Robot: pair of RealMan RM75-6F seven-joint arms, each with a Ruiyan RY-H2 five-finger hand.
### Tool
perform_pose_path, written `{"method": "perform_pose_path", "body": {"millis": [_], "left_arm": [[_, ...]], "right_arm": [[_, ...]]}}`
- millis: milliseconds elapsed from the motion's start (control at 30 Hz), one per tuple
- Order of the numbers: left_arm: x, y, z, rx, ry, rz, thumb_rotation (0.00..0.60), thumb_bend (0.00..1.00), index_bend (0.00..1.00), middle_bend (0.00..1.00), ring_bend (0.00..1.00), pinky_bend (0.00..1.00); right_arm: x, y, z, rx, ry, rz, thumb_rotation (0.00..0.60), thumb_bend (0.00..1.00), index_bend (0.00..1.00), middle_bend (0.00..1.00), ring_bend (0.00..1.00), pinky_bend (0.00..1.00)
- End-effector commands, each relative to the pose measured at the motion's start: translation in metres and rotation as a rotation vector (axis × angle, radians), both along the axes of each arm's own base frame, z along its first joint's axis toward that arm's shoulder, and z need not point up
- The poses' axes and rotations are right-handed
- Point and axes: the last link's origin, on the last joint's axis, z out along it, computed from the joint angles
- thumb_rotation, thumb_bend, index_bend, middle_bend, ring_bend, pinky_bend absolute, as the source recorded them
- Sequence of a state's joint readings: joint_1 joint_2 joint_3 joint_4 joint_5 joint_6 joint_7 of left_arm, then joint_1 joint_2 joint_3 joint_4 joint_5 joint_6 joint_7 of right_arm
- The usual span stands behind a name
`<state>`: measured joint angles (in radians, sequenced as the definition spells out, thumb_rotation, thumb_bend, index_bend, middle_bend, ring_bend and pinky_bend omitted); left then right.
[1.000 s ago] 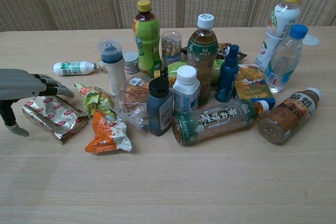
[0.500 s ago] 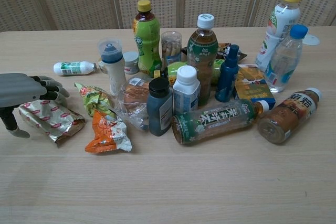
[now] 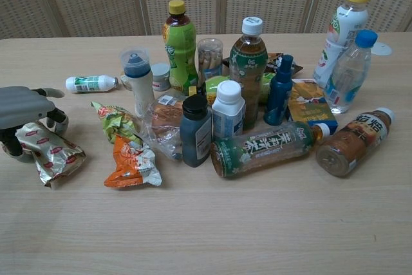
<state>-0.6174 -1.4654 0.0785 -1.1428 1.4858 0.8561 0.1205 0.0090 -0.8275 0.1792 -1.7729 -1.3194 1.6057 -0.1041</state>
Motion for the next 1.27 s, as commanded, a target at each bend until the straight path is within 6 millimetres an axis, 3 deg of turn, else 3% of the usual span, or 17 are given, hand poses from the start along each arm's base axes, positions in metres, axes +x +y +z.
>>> {"method": "perform_pose_path", "body": {"millis": [33, 267, 433, 600, 900, 1100, 1267], "left_arm": [[0.000, 0.001, 0.005, 0.019, -0.024, 0.002, 0.600, 0.27, 0.58, 0.50, 0.44, 0.12], [0.007, 0.005, 0.030, 0.083, -0.111, 0.012, 0.600, 0.27, 0.60, 0.52, 0.45, 0.13], [0.021, 0.012, 0.065, 0.155, -0.183, -0.008, 0.600, 0.27, 0.59, 0.51, 0.45, 0.13], [0.046, 0.021, 0.104, 0.244, -0.283, -0.042, 0.600, 0.27, 0.60, 0.52, 0.45, 0.13], [0.088, 0.035, 0.158, 0.361, -0.433, -0.091, 0.600, 0.27, 0.60, 0.51, 0.45, 0.14], [0.111, 0.044, 0.180, 0.414, -0.518, -0.122, 0.600, 0.27, 0.60, 0.51, 0.45, 0.14], [0.116, 0.045, 0.184, 0.424, -0.530, -0.130, 0.600, 0.27, 0.61, 0.51, 0.45, 0.14]], "right_arm": [[0.000, -0.001, -0.001, 0.002, -0.001, 0.002, 0.513, 0.03, 0.00, 0.00, 0.00, 0.00], [0.000, -0.004, -0.004, 0.014, -0.007, 0.009, 0.514, 0.03, 0.00, 0.00, 0.00, 0.00], [-0.002, -0.005, -0.010, 0.029, -0.017, 0.013, 0.513, 0.03, 0.00, 0.00, 0.00, 0.00], [-0.005, -0.006, -0.017, 0.045, -0.031, 0.017, 0.517, 0.02, 0.00, 0.00, 0.00, 0.00], [-0.008, -0.009, -0.025, 0.067, -0.044, 0.029, 0.509, 0.03, 0.00, 0.00, 0.00, 0.00], [-0.010, -0.008, -0.025, 0.062, -0.049, 0.025, 0.514, 0.03, 0.00, 0.00, 0.00, 0.00], [-0.012, -0.009, -0.026, 0.063, -0.048, 0.019, 0.514, 0.03, 0.00, 0.00, 0.00, 0.00]]}}
